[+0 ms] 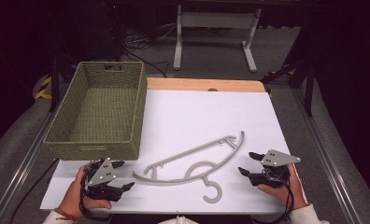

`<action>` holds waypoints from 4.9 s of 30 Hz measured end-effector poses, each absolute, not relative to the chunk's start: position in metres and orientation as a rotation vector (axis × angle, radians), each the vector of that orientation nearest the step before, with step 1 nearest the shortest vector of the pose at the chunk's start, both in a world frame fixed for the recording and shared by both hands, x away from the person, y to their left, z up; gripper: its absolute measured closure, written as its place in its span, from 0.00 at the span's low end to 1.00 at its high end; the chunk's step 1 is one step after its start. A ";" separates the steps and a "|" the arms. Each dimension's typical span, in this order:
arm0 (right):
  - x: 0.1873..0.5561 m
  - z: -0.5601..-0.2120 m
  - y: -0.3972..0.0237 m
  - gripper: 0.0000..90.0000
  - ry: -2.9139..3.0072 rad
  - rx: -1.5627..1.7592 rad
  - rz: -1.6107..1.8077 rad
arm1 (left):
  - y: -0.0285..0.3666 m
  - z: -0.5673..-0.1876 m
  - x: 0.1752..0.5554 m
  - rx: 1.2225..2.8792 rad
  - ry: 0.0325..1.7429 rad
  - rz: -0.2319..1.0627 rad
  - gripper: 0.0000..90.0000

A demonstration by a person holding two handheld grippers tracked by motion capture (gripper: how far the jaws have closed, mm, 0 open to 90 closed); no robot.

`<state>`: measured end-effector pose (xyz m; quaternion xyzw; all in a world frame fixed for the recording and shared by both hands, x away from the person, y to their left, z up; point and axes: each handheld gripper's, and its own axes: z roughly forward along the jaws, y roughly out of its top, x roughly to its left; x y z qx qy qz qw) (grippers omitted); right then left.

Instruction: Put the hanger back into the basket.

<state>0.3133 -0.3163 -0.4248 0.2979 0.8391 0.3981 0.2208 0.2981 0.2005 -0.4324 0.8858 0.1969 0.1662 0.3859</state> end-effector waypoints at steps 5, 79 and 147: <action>0.313 -0.425 -0.315 0.35 2.326 0.817 1.095 | 0.191 -0.427 0.299 2.279 0.489 0.427 0.33; 0.316 -0.427 -0.321 0.33 2.334 0.856 1.069 | 0.033 -0.430 0.338 2.773 0.019 0.185 0.92; 0.315 -0.419 -0.337 0.32 2.179 0.965 1.150 | 0.140 -0.283 0.406 2.357 0.559 0.708 0.92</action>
